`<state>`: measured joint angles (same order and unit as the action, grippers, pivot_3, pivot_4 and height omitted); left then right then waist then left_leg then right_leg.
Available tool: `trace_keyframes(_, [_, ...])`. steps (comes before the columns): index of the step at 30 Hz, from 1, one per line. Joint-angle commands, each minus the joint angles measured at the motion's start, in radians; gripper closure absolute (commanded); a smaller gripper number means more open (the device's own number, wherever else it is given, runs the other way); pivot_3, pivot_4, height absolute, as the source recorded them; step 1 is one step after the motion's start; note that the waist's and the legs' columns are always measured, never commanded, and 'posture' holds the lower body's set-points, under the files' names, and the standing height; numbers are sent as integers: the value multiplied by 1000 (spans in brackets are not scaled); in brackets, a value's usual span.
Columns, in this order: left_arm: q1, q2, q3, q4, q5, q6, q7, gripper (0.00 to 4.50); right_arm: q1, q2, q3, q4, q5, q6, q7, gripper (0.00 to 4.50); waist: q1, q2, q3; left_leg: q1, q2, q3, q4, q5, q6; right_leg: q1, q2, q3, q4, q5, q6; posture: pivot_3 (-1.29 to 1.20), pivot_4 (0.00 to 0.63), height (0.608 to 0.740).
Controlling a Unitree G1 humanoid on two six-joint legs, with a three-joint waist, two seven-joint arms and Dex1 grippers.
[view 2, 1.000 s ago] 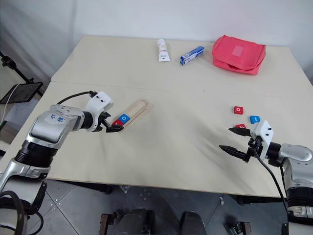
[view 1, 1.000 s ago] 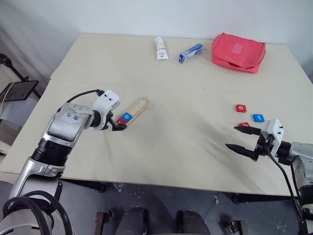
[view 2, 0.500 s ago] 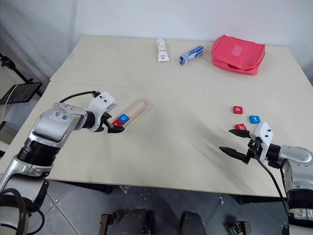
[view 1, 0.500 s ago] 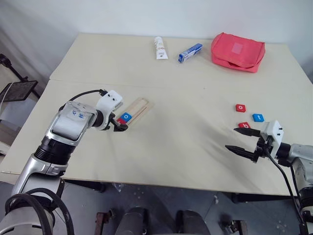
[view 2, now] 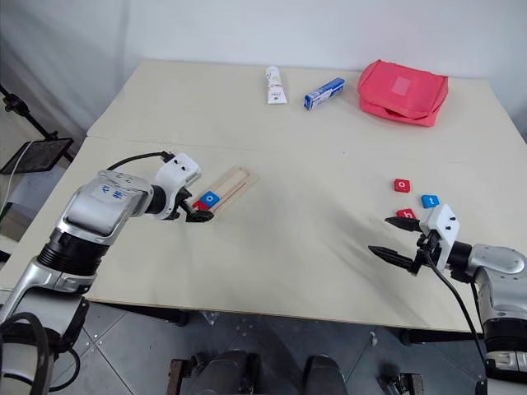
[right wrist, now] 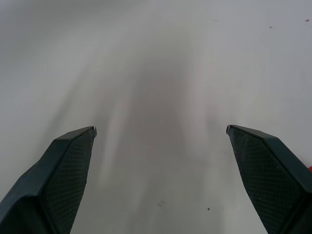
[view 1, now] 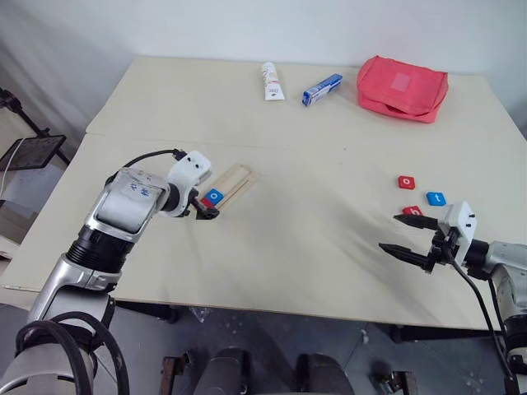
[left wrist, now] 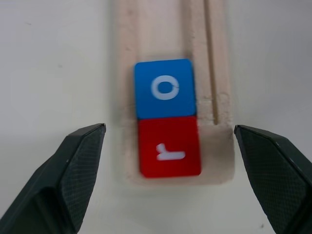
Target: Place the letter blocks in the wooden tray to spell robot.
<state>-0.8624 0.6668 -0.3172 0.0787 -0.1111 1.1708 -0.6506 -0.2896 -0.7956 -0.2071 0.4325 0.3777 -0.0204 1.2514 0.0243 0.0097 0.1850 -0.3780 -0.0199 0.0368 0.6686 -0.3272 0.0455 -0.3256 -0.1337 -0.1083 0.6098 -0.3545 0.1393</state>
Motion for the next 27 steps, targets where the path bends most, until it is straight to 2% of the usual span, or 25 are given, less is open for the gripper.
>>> trace_keyframes(1, [-20,11,3,-33,9,28,3,0,8,-32,-41,-36,14,0,-4,6,-1,0,0,0,0,0,0,0,0,0,0,0,0,0,0,0,150,740])
trace_keyframes(10, [5,16,-16,-6,21,35,12,0,3,-32,-35,-34,12,-1,-7,6,-1,0,0,0,0,0,0,0,0,0,0,0,0,0,0,0,150,740])
trace_keyframes(15, [15,18,-22,20,27,44,20,1083,1,-31,-33,-34,10,-4,-10,0,-1,0,0,0,0,0,0,0,0,0,0,0,0,0,0,0,150,740])
trace_keyframes(22, [24,25,-28,38,35,-14,8,1092,3,-31,-38,-35,11,-9,-20,0,-1,0,0,2,0,1,1,0,0,1,0,1,1,0,0,0,150,740])
trace_keyframes(27, [-50,19,-119,8,63,-188,-91,1092,14,-32,-57,-42,20,-21,-31,0,2,0,0,1,0,1,2,0,0,1,0,1,1,0,0,0,150,740])
